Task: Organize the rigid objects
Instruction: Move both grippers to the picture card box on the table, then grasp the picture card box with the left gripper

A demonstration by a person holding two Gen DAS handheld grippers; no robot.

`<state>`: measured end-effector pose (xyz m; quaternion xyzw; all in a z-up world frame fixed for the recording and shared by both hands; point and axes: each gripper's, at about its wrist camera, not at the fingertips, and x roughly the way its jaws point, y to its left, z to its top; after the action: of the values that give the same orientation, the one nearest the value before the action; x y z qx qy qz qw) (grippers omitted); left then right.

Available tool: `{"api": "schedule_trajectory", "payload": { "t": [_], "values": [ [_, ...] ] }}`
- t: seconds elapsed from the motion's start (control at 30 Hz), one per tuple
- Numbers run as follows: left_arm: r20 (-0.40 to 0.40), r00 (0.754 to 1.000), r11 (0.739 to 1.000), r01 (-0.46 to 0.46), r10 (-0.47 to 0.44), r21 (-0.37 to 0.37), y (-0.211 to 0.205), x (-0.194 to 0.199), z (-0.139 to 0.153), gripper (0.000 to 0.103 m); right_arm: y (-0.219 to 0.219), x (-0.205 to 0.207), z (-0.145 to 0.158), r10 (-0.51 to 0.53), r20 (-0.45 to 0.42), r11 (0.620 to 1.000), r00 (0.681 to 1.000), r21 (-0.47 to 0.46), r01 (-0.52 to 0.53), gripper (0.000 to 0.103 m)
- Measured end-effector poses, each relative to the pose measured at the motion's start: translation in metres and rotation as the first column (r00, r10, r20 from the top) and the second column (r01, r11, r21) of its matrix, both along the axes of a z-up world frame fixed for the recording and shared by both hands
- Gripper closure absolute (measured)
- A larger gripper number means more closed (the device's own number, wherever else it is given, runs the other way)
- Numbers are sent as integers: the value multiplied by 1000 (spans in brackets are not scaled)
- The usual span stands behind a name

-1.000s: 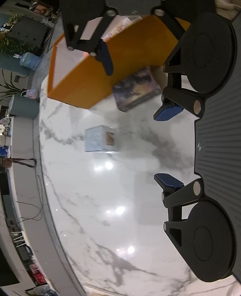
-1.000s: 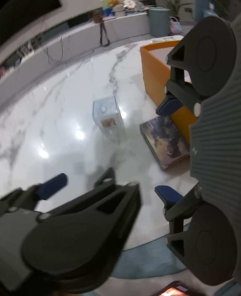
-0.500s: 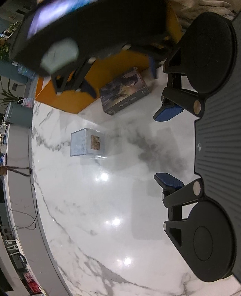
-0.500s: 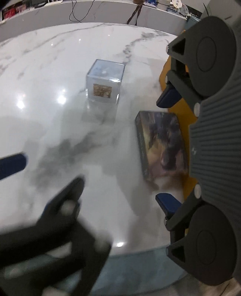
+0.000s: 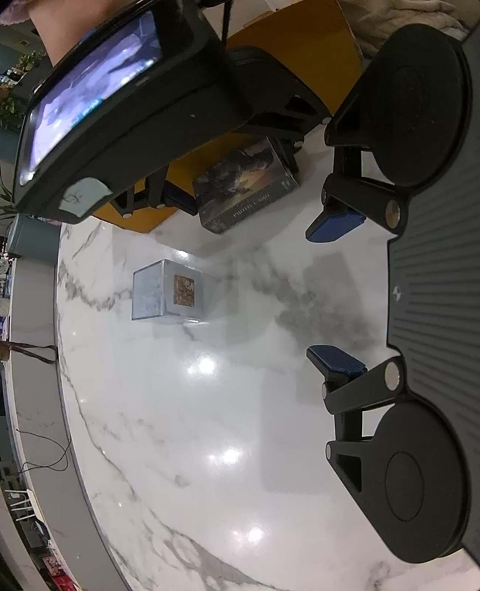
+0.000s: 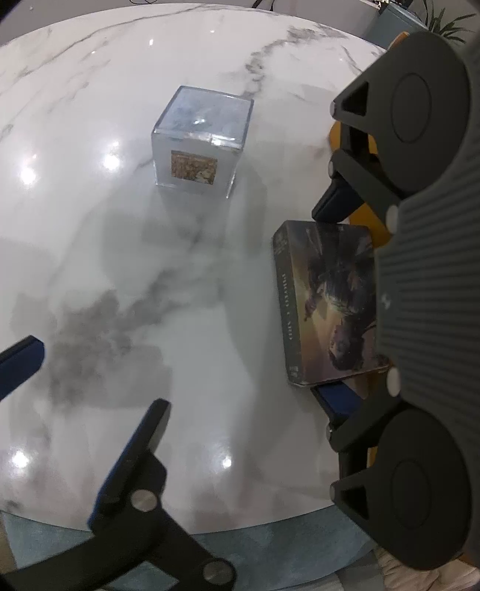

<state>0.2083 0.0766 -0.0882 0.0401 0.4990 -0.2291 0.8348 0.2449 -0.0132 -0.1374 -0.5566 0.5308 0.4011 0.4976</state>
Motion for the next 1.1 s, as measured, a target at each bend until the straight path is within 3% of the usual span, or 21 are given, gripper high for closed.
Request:
{"api": "schedule_trajectory", "payload": {
  "t": [0.2,0.43,0.57,0.8,0.93,1.1],
  "values": [
    [-14,1000,1000,-14,15,7,7,0,2,30,20,-18,17,-13,-18,985,1000,173,16,15],
    [-36,996,996,-82,84,44,31,-2,7,33,60,-45,27,-11,-17,939,1000,344,17,15],
    [-39,994,993,-101,103,54,36,-5,7,33,67,-50,27,-37,-3,932,999,361,36,14],
    [-39,995,995,-94,93,-31,29,-8,19,26,46,-45,42,-74,41,937,996,345,55,10],
    [-99,989,990,-121,114,-77,17,-4,17,22,31,-38,52,-111,57,939,992,333,86,10],
    [-191,965,981,-189,179,-34,-1,1,6,21,15,-37,56,-129,71,944,989,315,100,10]
  ]
}}
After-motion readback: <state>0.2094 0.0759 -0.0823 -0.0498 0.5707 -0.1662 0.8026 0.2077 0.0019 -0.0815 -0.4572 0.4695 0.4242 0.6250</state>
